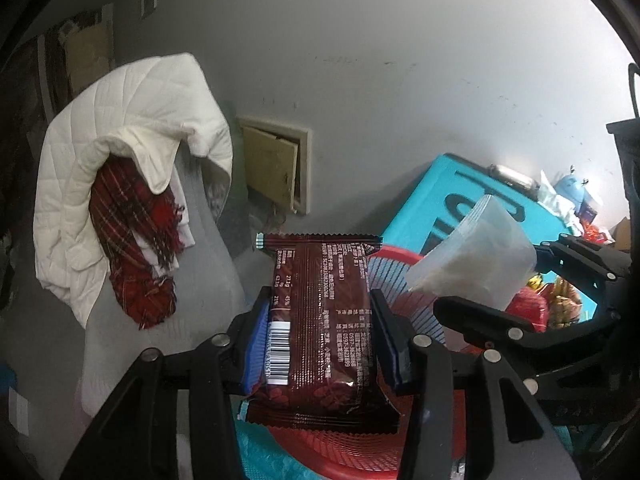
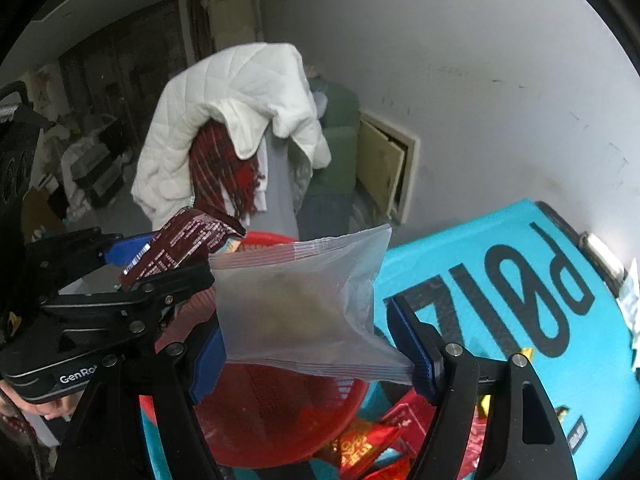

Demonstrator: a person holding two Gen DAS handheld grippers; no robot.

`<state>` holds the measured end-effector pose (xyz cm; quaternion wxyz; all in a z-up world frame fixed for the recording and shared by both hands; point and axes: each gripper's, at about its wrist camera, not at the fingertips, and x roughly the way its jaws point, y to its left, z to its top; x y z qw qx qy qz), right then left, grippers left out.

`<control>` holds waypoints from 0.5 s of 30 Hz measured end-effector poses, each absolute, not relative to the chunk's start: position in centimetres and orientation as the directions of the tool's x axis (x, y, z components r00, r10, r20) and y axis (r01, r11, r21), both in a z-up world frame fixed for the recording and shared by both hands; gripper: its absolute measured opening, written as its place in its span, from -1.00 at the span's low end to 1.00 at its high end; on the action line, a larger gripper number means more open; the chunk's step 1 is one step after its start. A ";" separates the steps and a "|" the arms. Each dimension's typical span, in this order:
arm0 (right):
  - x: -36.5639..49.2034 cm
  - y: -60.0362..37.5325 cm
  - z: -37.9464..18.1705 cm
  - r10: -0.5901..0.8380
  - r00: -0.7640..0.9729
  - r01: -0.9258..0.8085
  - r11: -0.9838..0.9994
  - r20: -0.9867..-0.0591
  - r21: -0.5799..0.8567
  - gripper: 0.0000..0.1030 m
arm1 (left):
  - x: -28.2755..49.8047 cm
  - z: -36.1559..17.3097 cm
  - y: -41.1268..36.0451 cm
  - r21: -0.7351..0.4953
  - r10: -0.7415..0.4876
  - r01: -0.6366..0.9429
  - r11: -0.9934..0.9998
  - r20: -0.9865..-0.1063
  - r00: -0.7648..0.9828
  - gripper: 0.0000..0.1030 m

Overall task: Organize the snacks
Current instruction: 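Carry both packets to the red basket and release them inside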

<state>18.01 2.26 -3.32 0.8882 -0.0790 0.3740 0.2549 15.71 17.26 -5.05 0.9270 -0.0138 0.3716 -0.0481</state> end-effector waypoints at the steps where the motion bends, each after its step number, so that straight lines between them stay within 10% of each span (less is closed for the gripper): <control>1: 18.1 2.4 -3.5 0.392 0.584 -0.514 0.856 -0.711 0.050 0.47 | 15.8 -5.3 17.4 -0.063 -0.095 0.071 0.995 -0.695 0.713 -0.10; 15: 18.4 1.5 -3.1 0.348 0.570 -0.490 0.871 -0.744 0.033 0.57 | 15.8 -4.6 17.7 -0.038 -0.026 -0.002 0.999 -0.722 0.692 0.31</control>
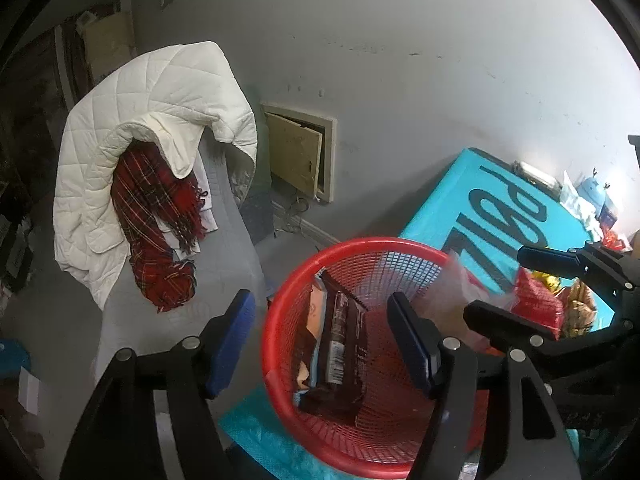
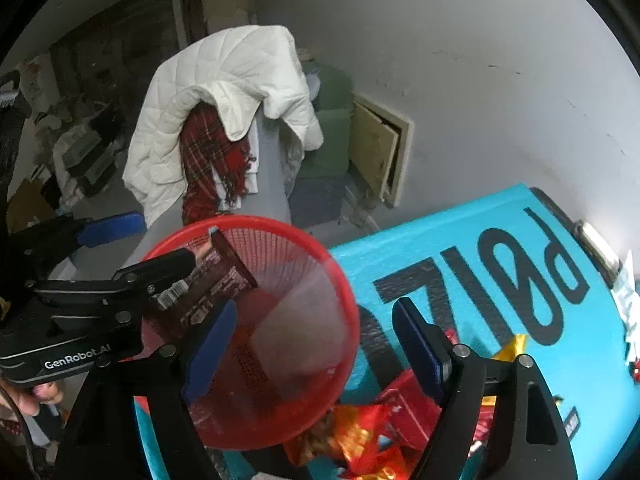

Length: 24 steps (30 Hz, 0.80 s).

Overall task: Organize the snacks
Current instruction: 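Carry both packets to the red basket and release them inside, then withdraw both tools from the basket back over the table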

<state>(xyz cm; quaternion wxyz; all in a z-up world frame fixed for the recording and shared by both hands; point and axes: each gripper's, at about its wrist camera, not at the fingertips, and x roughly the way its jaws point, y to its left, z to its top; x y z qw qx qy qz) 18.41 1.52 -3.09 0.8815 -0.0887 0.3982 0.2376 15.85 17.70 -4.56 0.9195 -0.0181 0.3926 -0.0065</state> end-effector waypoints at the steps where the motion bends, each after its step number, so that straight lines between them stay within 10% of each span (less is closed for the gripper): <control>1: 18.3 1.4 -2.8 0.350 0.573 -0.489 0.871 -0.741 0.034 0.57 | 15.8 -4.4 17.7 -0.044 -0.031 -0.002 0.999 -0.722 0.692 0.31; 24: 10.9 -2.3 6.4 0.400 0.728 -0.485 0.875 -0.556 -0.005 0.57 | 9.7 4.5 14.7 -0.055 -0.078 0.057 0.997 -0.566 0.821 0.31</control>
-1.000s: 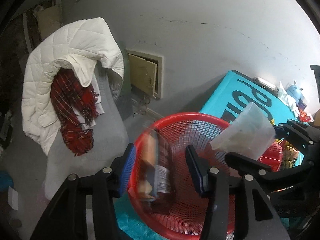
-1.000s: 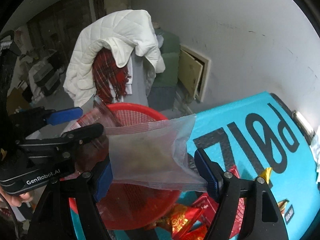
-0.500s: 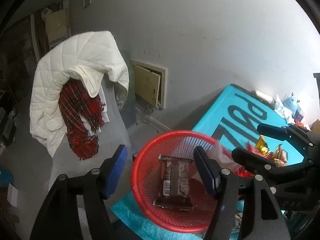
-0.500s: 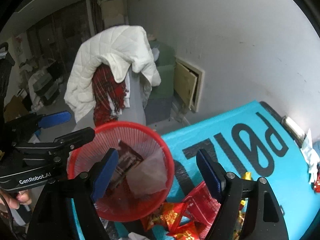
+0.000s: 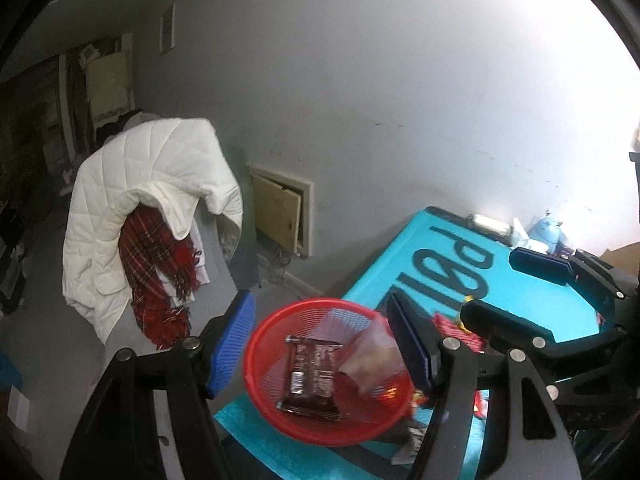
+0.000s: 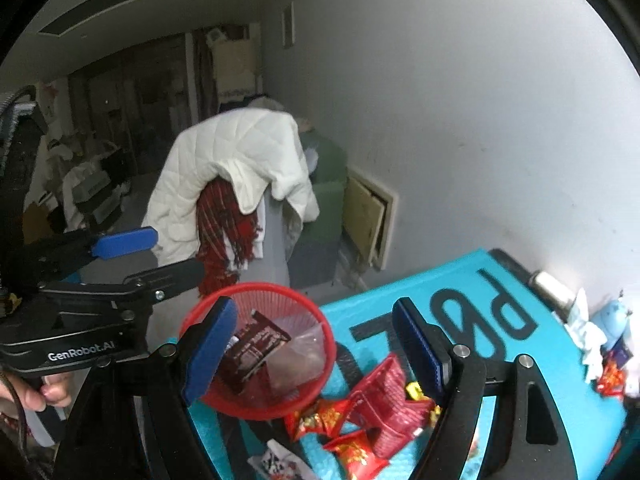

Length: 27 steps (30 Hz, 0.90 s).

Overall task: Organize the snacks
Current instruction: 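Withdraw both tools from the basket back over the table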

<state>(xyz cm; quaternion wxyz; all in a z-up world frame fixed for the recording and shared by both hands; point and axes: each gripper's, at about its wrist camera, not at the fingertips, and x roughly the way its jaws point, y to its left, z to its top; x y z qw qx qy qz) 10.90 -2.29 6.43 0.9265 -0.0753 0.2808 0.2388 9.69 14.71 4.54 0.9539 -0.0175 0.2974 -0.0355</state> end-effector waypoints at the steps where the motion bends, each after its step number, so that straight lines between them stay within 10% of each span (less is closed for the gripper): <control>1: 10.6 -2.5 6.7 0.399 0.734 -0.481 0.877 -0.549 -0.008 0.57 | 9.3 4.9 14.3 -0.055 -0.086 0.067 0.996 -0.560 0.824 0.31; 27: 0.7 -12.0 6.2 0.201 0.815 -0.226 0.974 -0.544 0.021 0.57 | 3.3 3.2 4.4 -0.096 -0.356 0.373 0.923 -0.581 0.731 0.31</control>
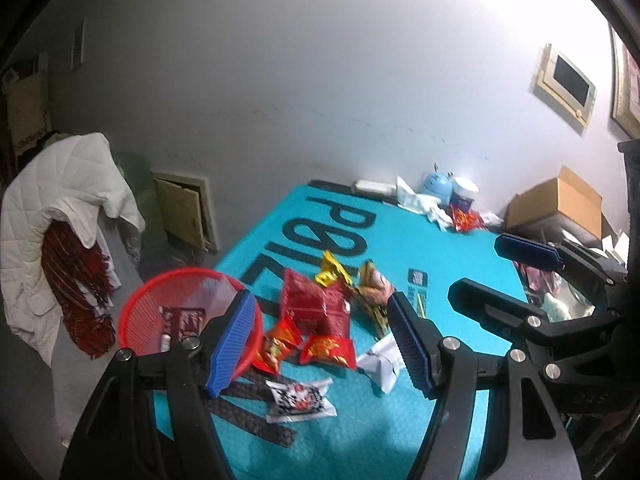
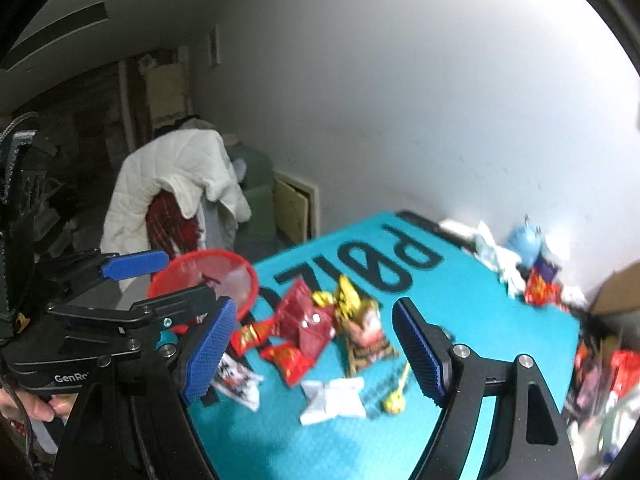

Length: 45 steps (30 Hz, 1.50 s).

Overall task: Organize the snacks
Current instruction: 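Withdraw both tools from the basket back over the table, then grasp the white peanut bag with left tool while right tool grasps the white wrapper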

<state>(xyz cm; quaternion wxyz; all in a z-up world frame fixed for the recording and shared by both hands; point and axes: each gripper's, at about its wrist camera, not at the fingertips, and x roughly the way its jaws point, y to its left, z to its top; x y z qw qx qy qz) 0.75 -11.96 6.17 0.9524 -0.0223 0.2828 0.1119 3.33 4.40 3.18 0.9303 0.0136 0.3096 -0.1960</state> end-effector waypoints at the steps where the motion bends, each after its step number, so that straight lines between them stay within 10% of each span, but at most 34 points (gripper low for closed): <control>1: 0.5 -12.2 5.7 0.196 0.810 -0.217 0.976 -0.552 0.028 0.57 | 3.3 2.8 4.3 -0.097 -0.359 0.377 0.921 -0.586 0.727 0.31; 45: 7.1 -13.2 -10.5 0.222 0.601 -0.209 0.971 -0.768 0.117 0.57 | 7.2 -12.5 4.7 -0.157 -0.275 0.258 0.953 -0.803 0.528 0.31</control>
